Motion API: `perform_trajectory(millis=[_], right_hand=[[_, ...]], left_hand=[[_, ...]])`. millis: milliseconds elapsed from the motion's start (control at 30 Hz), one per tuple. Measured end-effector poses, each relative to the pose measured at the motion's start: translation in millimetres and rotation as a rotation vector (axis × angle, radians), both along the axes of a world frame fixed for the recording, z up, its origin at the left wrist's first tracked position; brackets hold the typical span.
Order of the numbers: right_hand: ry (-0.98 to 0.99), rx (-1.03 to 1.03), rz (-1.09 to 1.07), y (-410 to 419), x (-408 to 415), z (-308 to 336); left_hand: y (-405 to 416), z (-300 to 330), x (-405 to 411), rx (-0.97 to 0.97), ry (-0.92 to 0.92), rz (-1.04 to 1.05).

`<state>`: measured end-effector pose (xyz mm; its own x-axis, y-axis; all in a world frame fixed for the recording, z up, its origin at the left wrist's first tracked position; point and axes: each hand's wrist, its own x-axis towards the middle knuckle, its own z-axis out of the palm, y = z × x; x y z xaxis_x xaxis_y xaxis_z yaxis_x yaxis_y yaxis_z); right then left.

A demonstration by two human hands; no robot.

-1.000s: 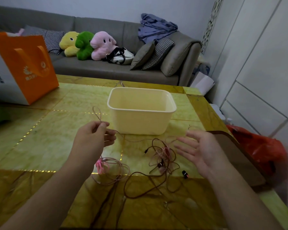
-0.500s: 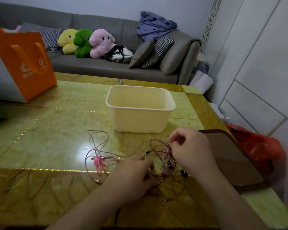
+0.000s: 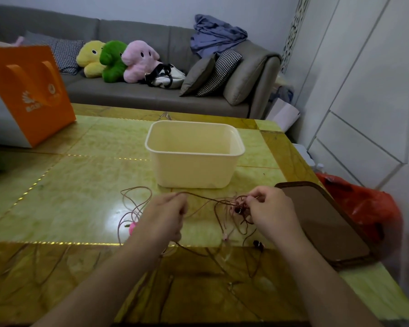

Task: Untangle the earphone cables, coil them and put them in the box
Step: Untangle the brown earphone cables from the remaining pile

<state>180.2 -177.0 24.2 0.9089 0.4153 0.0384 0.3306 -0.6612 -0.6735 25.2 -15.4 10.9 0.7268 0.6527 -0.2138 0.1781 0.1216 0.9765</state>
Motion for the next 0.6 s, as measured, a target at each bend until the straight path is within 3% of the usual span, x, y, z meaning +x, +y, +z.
perform_trajectory(millis=[300,600], right_hand=[[0.191,0.301,-0.193,-10.0,13.3,0.0],[0.268,0.34,-0.3,-13.5,22.1,-0.7]], left_hand=[[19.1,21.6,-11.2,-0.182,-0.305,0.215],[47.1,31.8,-25.3,-0.274,-0.534,0.349]])
